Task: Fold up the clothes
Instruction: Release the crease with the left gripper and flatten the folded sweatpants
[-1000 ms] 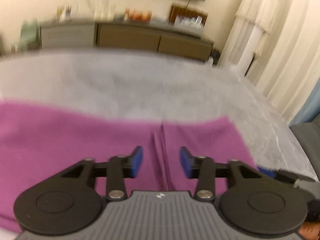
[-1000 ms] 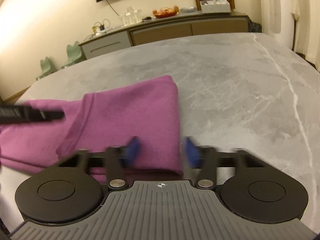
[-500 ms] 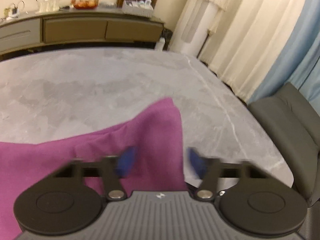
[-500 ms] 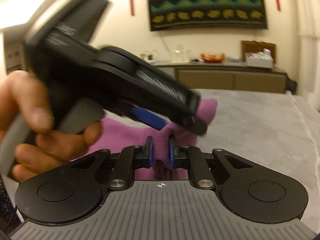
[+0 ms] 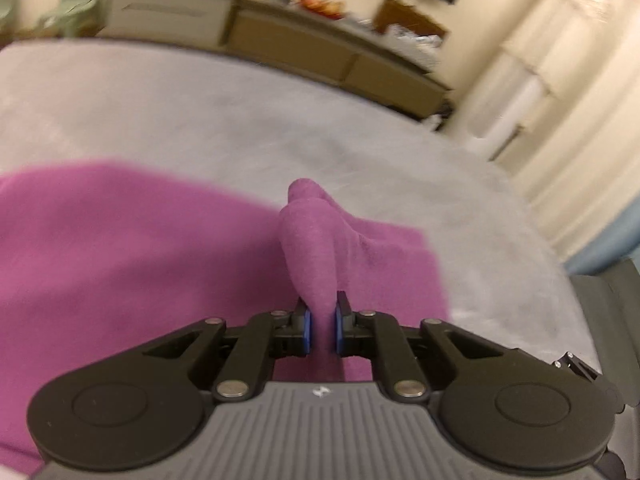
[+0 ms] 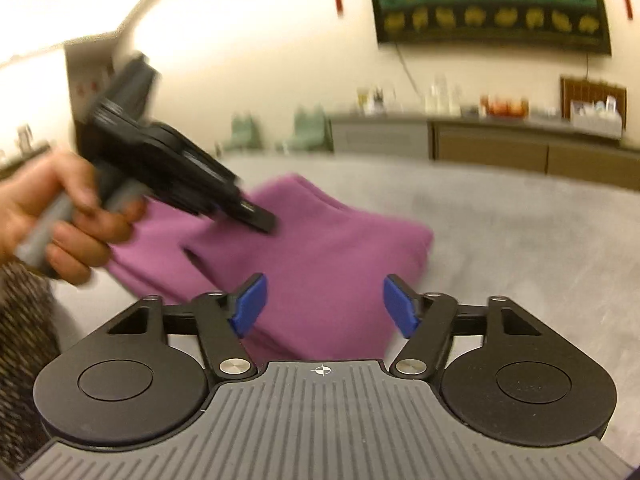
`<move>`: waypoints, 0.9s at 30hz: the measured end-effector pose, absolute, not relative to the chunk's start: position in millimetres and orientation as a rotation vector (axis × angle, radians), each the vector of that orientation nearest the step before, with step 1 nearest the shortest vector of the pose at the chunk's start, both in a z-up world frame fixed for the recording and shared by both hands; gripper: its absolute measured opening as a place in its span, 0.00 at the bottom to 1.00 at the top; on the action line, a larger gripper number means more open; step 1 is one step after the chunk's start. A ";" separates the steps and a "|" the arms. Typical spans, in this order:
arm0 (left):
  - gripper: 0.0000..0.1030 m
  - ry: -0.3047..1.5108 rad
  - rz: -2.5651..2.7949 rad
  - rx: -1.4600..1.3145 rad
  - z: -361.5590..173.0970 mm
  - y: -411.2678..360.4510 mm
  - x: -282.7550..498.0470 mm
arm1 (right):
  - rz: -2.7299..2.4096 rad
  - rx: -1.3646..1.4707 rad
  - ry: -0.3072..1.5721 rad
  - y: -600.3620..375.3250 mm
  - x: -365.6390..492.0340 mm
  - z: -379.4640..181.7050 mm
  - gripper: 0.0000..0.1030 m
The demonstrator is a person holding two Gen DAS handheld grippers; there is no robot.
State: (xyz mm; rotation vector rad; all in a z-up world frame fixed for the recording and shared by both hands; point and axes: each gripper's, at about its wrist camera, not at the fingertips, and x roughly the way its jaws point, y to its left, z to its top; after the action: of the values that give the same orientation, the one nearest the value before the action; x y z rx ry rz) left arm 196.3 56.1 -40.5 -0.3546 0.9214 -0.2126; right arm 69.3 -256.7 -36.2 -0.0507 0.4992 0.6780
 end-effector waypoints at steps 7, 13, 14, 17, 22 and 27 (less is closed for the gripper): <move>0.23 0.886 -0.142 -0.272 -62.1 52.8 194.2 | 0.602 -0.137 0.639 -209.8 102.3 -66.1 0.48; 0.27 0.822 -0.143 -0.242 -58.2 52.6 184.4 | 0.542 -0.028 0.615 -221.8 107.0 -53.4 0.67; 0.28 0.822 -0.140 -0.242 -61.1 54.1 184.6 | 0.518 -0.023 0.613 -224.9 109.2 -52.9 0.73; 0.29 0.812 -0.135 -0.241 -64.9 54.5 183.1 | 0.481 -0.021 0.684 -225.7 123.4 -65.5 0.67; 0.29 0.808 -0.160 -0.190 -63.4 43.9 191.1 | 0.532 0.012 0.728 -230.3 129.8 -61.8 0.12; 0.39 0.808 -0.164 -0.119 -61.5 30.3 194.0 | 0.457 -0.023 0.725 -245.6 130.2 -61.2 0.09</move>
State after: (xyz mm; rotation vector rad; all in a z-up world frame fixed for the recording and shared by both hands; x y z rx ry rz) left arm 194.0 30.3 -61.5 -0.1189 0.8082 -0.1643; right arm 130.2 -245.6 -61.2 -0.0225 0.7250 0.4569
